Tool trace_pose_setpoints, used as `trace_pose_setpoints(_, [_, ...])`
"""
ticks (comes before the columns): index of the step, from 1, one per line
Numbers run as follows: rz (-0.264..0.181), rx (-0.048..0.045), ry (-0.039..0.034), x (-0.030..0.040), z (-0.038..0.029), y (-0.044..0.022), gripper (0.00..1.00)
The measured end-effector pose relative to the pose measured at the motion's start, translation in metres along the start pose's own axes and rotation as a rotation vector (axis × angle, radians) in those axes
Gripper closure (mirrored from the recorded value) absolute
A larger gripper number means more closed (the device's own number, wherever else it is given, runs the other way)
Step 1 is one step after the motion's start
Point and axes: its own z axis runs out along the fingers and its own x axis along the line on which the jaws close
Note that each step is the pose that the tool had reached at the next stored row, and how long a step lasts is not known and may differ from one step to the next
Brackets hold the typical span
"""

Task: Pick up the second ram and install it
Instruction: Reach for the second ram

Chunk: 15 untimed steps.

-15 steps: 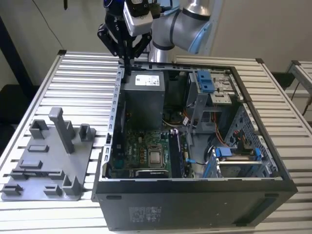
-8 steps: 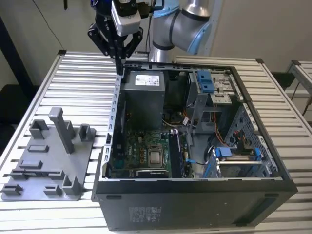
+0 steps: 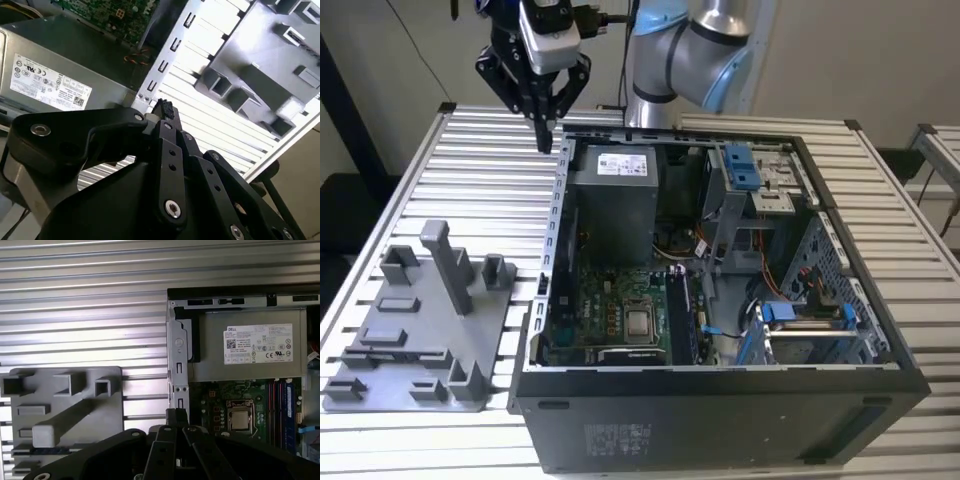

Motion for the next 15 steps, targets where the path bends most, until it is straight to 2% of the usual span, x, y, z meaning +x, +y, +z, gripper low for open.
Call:
trace_pose_setpoints(4, [0.000, -0.0010, 0.0001, 0.0153, 0.0001, -0.0012, 0.89])
trace_pose_setpoints(8, [0.000, -0.0011, 0.0004, 0.0254, 0.0002, -0.0019, 0.89])
trace_pose_setpoints(15, [-0.003, -0.0012, 0.0006, 0.0489, 0.0012, -0.0050, 0.89])
